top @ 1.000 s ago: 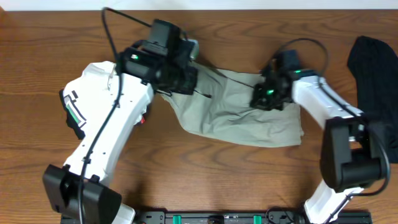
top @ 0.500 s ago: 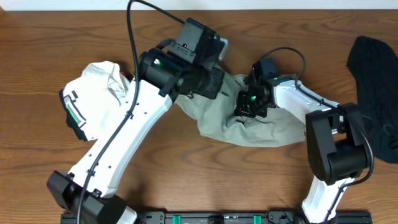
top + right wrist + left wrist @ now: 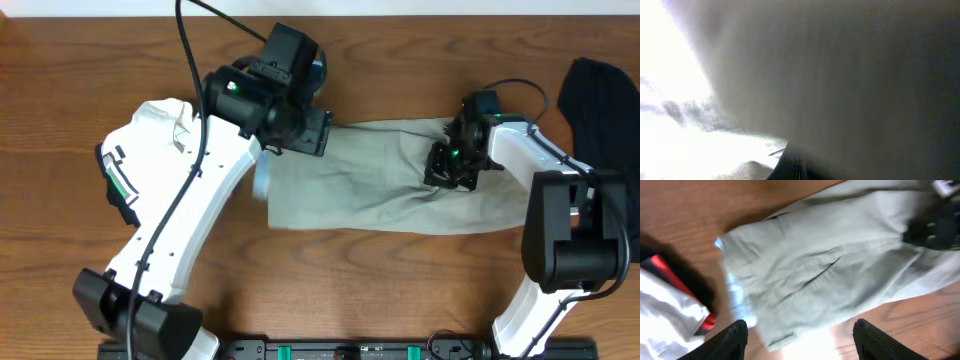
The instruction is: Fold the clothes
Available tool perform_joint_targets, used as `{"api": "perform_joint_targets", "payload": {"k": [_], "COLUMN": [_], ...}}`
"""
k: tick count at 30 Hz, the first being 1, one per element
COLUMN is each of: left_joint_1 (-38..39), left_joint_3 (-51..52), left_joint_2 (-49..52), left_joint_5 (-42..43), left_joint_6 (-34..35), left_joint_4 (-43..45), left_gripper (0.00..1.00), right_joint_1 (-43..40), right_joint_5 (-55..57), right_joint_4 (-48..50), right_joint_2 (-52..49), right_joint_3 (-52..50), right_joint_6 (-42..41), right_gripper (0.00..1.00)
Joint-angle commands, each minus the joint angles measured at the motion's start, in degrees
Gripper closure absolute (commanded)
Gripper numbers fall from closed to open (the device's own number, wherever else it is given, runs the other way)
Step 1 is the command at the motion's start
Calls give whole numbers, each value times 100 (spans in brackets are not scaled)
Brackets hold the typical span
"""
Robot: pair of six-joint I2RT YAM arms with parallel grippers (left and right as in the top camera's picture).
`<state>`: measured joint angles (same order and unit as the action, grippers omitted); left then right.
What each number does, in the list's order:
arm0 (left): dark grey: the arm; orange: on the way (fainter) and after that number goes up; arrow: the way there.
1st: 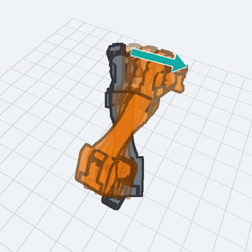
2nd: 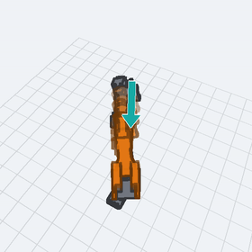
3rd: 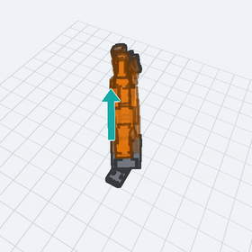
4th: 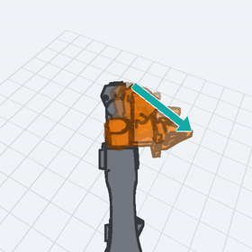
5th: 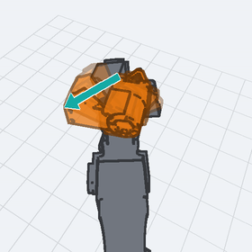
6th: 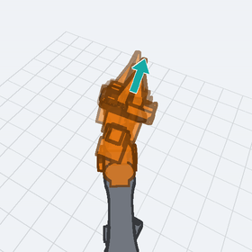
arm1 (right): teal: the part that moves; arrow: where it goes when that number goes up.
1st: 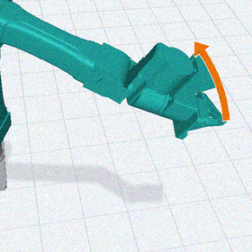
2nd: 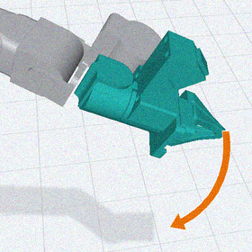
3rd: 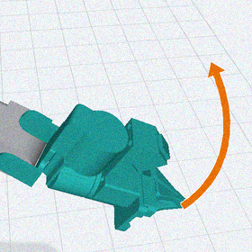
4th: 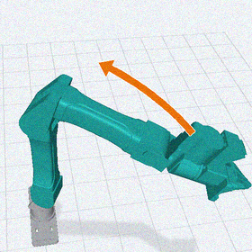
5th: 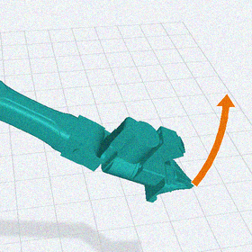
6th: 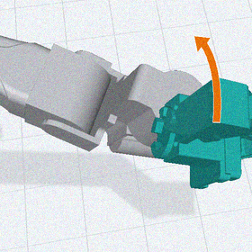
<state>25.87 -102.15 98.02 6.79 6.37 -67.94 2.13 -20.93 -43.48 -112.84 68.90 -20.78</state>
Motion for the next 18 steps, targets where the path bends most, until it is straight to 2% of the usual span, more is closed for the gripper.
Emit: {"api": "perform_joint_targets", "payload": {"k": [1, 9, 12, 15, 18], "left_joint_1": [-140, -389, -474, -555, -671], "left_joint_3": [87, 1228, 1731, 2218, 2682], "left_joint_2": [155, 328, 389, 466, 533], "left_joint_5": [-190, 22, 334, 737, 780], "left_joint_6": [240, 772, 778, 793, 1182], "left_joint_4": [-79, 295, 798, 1456, 2127], "left_gripper": [28, 18, 14, 11, 5], "right_joint_1": [-190, -632, -894, -1045, -1062], "right_joint_5": [1056, 1478, 1397, 750, 660], "right_joint_4": [-101, -140, -146, -59, -46], "right_joint_2": [-149, -149, -149, -149, -149], "right_joint_3": [-109, -109, -109, -109, -109], "right_joint_6": [262, 256, 240, 516, 566], "right_gripper": [99, 98, 98, 98, 98]}}
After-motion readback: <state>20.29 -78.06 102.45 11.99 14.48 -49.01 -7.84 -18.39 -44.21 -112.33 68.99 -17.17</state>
